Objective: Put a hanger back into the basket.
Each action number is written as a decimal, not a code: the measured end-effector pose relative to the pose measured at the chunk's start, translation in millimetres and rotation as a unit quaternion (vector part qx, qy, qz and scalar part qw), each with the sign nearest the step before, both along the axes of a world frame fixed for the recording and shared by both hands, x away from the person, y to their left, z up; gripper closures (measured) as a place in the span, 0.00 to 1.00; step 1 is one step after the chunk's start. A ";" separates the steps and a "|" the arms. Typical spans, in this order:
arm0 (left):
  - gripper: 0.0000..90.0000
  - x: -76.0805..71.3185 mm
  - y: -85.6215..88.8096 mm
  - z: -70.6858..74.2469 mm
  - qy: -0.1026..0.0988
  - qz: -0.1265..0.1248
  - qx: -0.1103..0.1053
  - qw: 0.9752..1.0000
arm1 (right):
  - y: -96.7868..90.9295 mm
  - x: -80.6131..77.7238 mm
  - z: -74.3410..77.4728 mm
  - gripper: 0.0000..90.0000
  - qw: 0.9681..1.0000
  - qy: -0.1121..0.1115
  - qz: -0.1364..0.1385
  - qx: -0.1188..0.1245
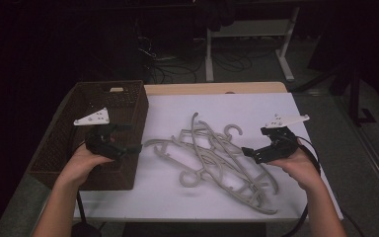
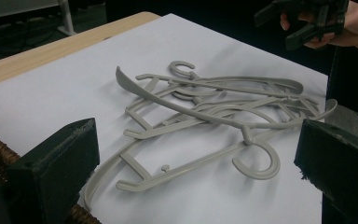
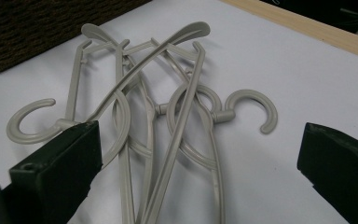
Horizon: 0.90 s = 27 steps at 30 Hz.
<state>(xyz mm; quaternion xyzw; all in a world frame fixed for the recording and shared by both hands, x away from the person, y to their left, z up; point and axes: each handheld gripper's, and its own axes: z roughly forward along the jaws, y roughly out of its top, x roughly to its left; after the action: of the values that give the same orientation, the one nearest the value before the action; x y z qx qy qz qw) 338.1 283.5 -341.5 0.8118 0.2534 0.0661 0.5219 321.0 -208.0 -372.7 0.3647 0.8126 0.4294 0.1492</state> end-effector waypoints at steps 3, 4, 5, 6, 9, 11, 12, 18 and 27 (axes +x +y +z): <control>0.00 -0.3 -1.7 -0.5 0.002 0.001 0.002 1.000 | -0.3 0.0 0.3 0.00 1.000 0.000 0.001 0.001; 0.00 -0.4 -2.3 -0.3 0.002 -0.001 0.003 1.000 | -0.3 0.2 0.3 0.00 1.000 0.000 0.002 0.001; 0.00 -0.5 -3.2 -0.1 0.004 -0.001 0.002 1.000 | -0.3 0.4 0.3 0.00 1.000 0.000 0.001 0.000; 0.00 -0.5 -4.3 0.4 0.005 0.000 0.003 1.000 | -0.4 0.5 0.2 0.00 1.000 0.000 0.001 0.000; 0.00 -0.8 -8.7 1.8 0.007 -0.001 0.001 1.000 | 0.0 1.4 -0.2 0.00 1.000 0.000 0.002 0.000; 0.00 -0.6 -12.2 2.4 0.009 -0.002 0.003 1.000 | 0.3 1.9 -0.9 0.00 1.000 0.001 0.002 -0.002; 0.00 -0.1 -13.9 2.6 0.008 -0.001 0.006 1.000 | 0.4 1.7 -1.0 0.00 1.000 0.001 0.001 -0.004; 0.00 2.3 -27.7 0.9 0.016 -0.007 0.009 1.000 | 4.3 -0.3 -4.5 0.00 1.000 -0.001 0.005 -0.015; 0.00 4.7 -51.4 4.5 0.021 -0.012 0.011 1.000 | -0.2 -0.1 -11.7 0.00 1.000 0.005 0.008 -0.010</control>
<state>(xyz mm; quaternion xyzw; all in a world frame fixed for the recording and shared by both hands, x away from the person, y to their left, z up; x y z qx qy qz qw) 342.8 232.2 -337.1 0.8214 0.2541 0.0459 0.5085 320.9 -208.1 -384.4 0.3592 0.8203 0.4208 0.1451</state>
